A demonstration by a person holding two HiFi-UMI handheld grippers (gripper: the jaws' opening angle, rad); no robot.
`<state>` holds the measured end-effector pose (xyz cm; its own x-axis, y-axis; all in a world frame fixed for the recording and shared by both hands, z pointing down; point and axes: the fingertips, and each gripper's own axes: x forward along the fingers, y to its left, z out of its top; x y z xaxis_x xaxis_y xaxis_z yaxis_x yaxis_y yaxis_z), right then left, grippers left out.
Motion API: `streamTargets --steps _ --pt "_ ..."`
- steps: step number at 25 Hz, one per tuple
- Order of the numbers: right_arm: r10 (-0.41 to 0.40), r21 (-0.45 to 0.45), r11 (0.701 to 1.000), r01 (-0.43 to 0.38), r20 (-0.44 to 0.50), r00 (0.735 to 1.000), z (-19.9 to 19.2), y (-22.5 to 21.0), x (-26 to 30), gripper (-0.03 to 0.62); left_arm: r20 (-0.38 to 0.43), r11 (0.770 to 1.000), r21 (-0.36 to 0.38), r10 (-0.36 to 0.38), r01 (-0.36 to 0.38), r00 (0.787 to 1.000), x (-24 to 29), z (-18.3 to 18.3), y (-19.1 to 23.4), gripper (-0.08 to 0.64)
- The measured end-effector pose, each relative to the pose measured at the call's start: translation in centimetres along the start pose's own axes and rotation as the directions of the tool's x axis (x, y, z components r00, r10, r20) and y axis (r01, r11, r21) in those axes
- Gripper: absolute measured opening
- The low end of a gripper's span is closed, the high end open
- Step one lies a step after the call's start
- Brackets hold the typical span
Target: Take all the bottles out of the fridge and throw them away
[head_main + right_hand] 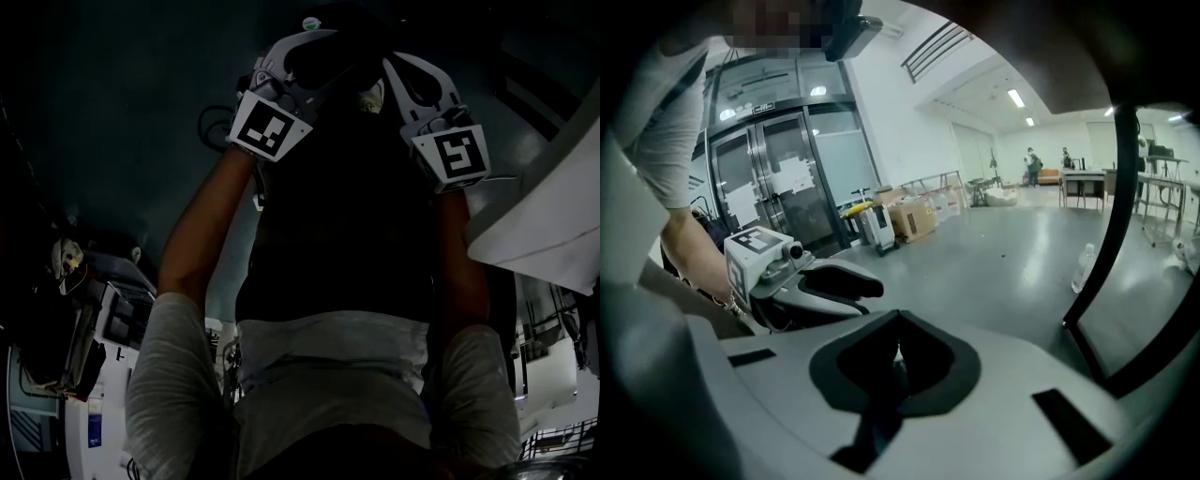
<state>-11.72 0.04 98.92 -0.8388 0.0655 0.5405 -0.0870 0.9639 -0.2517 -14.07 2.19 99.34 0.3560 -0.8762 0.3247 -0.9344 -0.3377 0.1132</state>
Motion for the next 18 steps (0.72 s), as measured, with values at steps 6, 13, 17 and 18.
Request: streamTargets --steps 6,13,17,18 --pt "-0.011 0.022 1.0 0.011 0.005 1.0 4.3 3.5 -3.5 0.009 0.002 0.999 -0.031 0.029 -0.028 1.0 -3.8 6.6 -1.5 0.164" --pt "0.016 0.021 1.0 -0.017 0.008 1.0 9.7 9.2 -8.2 0.009 0.017 0.994 -0.097 0.055 -0.053 0.998 -8.1 14.9 -4.5 0.164" --pt "0.032 0.026 0.999 -0.032 -0.003 0.999 12.1 11.8 -10.4 0.008 0.018 0.987 -0.136 0.085 -0.082 0.996 -10.4 18.4 -5.4 0.164" --pt "0.033 0.027 0.999 -0.033 -0.003 0.999 12.8 12.2 -10.9 0.008 0.017 0.984 -0.153 0.096 -0.092 0.995 -10.9 19.2 -5.5 0.163"
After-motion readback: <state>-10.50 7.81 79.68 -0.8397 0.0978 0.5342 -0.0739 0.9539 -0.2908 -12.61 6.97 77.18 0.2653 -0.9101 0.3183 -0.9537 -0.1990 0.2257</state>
